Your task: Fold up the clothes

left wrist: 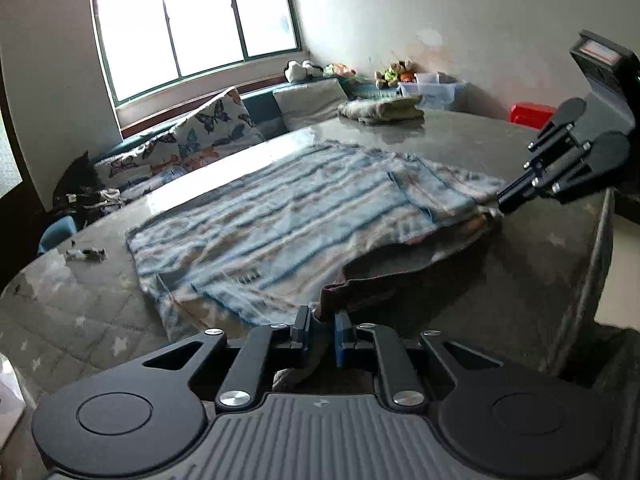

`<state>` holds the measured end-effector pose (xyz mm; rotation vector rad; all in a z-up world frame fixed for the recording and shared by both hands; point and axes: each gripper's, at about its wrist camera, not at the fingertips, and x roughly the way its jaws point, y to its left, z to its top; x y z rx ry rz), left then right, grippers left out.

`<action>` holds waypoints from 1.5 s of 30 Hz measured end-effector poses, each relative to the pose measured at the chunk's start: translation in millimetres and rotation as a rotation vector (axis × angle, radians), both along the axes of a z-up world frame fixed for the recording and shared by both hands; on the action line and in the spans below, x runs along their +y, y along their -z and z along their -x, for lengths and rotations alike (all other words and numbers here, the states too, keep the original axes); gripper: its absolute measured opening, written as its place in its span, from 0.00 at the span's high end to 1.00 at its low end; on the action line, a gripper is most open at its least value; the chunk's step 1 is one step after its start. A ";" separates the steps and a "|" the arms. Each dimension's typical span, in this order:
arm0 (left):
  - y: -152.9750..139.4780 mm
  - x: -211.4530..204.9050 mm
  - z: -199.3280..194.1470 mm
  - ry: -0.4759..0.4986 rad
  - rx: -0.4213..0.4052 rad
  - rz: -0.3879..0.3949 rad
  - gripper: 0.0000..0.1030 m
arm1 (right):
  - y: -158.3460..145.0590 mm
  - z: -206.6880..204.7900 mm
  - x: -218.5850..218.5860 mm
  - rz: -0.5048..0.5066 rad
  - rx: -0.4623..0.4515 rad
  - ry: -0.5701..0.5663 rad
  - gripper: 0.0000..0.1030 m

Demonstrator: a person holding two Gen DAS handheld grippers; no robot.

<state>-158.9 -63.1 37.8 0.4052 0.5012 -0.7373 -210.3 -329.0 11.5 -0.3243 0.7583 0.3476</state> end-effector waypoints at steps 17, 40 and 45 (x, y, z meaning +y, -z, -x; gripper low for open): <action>-18.2 -2.1 -34.0 -0.040 0.042 0.040 0.88 | 19.7 -19.8 0.1 0.180 -0.118 0.007 0.88; 33.9 -19.6 14.2 -0.022 -0.105 -0.104 0.32 | -91.4 -68.5 0.1 0.038 -0.177 0.090 0.93; 35.9 -34.1 5.7 -0.045 -0.125 -0.120 0.43 | -99.4 -67.9 0.3 0.034 -0.211 0.106 0.93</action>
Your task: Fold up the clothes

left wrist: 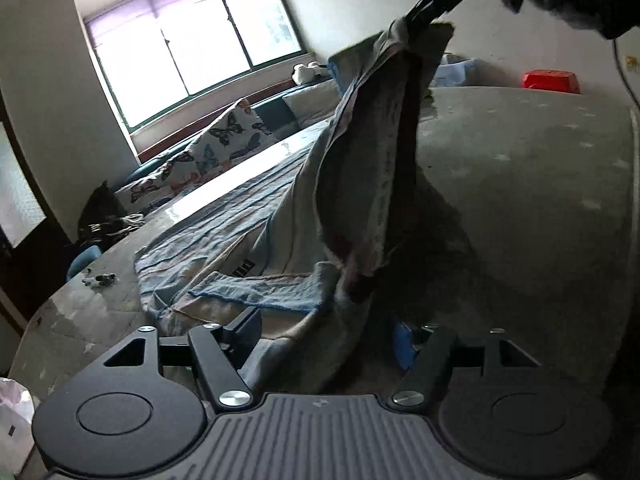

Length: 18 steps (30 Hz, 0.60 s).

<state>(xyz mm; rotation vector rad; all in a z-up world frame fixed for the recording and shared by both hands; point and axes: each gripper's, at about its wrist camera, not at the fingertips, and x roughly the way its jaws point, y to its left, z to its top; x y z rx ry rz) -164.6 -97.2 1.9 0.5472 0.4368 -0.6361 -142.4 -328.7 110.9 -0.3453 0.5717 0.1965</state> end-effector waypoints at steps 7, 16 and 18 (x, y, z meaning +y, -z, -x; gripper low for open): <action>-0.7 21.8 -2.6 -0.051 -0.002 -0.035 0.86 | 6.3 10.9 -10.8 -0.034 0.000 0.027 0.93; -61.9 84.4 38.0 0.014 -0.030 0.007 0.91 | 12.8 76.9 -4.8 -0.124 0.018 -0.047 0.93; -76.7 93.6 43.2 0.037 -0.057 -0.014 0.90 | 6.9 92.8 -5.5 -0.161 0.039 -0.064 0.93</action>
